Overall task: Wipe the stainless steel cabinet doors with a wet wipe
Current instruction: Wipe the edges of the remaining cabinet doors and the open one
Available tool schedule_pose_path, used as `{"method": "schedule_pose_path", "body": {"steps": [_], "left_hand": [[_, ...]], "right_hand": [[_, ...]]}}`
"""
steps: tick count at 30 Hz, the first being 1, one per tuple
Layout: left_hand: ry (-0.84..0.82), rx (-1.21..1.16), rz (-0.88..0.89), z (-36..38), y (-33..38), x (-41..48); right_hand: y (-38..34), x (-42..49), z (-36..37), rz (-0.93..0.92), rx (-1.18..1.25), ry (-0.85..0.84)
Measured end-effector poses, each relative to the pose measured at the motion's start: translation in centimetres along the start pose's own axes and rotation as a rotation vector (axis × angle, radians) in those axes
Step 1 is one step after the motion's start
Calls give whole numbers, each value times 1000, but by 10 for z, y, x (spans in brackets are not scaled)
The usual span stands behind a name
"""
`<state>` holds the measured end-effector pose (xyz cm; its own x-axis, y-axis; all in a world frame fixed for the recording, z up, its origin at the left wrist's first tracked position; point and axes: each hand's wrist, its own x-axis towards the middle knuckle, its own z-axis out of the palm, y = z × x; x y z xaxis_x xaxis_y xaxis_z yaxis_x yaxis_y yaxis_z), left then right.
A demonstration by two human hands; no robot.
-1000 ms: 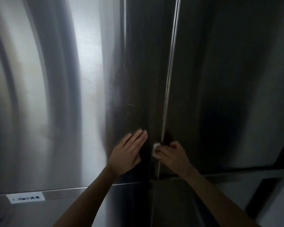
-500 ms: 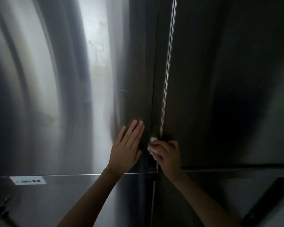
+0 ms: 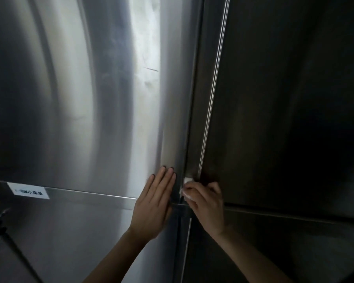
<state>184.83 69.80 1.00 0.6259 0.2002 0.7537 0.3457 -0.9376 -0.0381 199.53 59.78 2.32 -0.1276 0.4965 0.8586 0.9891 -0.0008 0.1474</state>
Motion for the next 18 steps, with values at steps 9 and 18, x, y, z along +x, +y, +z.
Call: {"method": "schedule_pose_path", "body": {"steps": [9, 18], "left_hand": [[118, 0, 4, 17, 6, -6], [316, 98, 78, 47, -1, -7]], "right_hand": [[32, 28, -18, -278, -115, 116], [14, -30, 19, -252, -61, 137]]}}
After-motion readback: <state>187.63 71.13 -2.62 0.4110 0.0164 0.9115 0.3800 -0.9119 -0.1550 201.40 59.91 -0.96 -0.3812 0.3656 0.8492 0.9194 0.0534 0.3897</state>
